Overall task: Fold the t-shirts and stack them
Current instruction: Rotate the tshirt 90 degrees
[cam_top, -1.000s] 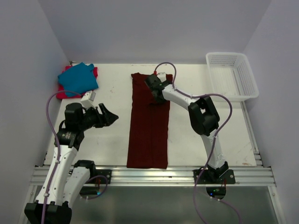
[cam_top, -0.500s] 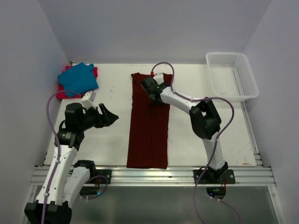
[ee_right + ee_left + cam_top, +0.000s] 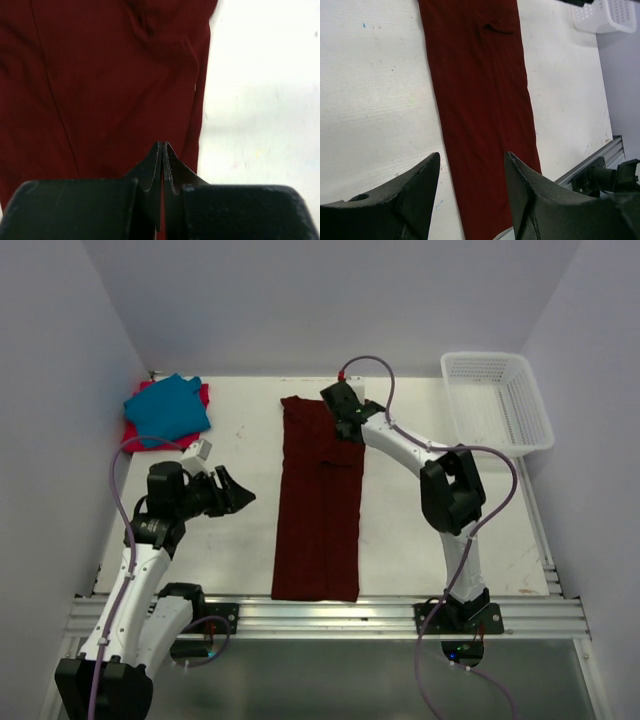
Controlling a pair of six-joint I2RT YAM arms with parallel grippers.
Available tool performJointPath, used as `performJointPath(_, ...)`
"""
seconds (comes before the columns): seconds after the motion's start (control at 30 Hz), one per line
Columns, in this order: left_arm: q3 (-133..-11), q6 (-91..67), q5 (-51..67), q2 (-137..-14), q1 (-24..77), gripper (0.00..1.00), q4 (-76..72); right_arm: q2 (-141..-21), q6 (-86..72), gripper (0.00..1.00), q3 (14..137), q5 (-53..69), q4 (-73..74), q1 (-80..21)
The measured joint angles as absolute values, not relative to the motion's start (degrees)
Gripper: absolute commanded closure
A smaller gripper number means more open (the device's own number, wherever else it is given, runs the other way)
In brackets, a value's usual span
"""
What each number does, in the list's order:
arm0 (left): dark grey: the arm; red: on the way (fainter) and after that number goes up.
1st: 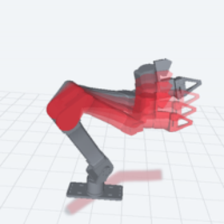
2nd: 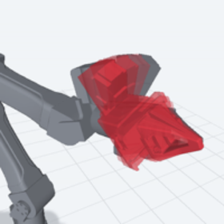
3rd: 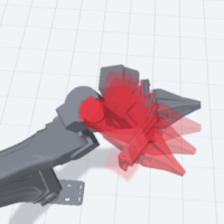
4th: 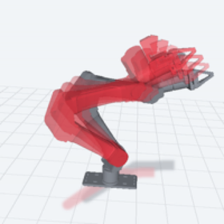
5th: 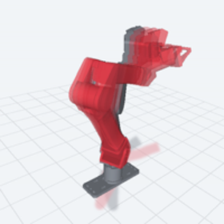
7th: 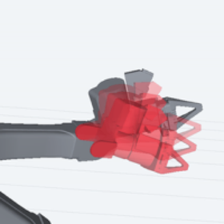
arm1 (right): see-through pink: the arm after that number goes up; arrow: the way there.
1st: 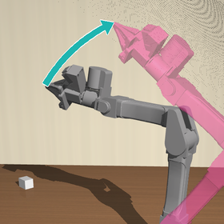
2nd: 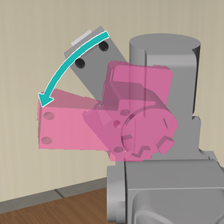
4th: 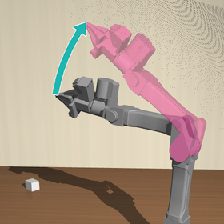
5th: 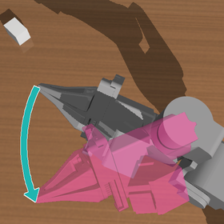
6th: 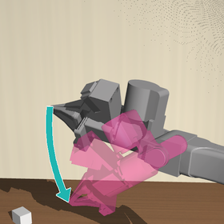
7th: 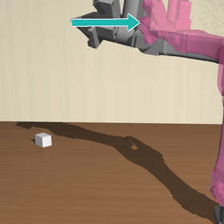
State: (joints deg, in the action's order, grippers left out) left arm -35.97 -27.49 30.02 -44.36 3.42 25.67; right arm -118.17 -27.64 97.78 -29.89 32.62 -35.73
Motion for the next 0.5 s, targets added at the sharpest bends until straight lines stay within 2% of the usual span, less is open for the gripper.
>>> performJointPath(0.2, -36.0, -27.7, 30.0, -43.7, 3.4, 0.43, 25.3, -129.4, -25.8, 1.0, 111.9, -22.2, 31.6, -29.7)
performJointPath(0.5, -36.0, -27.9, 29.8, -42.8, 3.4, 0.43, 25.3, -142.1, -25.1, 1.0, 123.3, -14.5, 32.5, -27.4)
